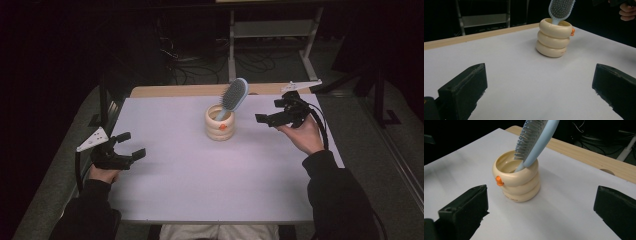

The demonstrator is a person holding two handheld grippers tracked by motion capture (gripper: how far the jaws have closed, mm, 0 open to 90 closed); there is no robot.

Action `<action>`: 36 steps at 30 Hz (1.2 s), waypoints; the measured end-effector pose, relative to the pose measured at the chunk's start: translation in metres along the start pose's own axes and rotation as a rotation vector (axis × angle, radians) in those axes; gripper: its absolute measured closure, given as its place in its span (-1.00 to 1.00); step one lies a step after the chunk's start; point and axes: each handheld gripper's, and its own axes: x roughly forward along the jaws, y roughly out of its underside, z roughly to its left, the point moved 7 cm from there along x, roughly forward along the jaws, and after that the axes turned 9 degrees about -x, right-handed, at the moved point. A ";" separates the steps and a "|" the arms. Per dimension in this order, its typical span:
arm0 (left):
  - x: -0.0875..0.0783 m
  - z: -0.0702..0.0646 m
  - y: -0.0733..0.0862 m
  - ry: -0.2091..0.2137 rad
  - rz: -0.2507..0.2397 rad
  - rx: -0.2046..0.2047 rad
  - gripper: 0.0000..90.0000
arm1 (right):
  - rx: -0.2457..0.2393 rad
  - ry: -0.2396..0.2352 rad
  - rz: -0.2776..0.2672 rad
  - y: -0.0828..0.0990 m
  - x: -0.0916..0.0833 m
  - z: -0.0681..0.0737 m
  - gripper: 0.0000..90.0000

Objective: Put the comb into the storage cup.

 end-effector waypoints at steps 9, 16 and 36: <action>0.000 0.000 0.001 -0.004 0.005 0.006 -1.00 | 0.003 0.000 -0.012 0.016 -0.004 0.005 -1.00; 0.001 0.000 0.001 -0.001 0.009 0.003 -1.00 | 0.005 0.005 -0.013 0.027 -0.010 0.007 -1.00; 0.001 0.000 0.002 -0.004 0.014 -0.005 -1.00 | 0.027 0.032 0.009 0.068 -0.027 0.006 -1.00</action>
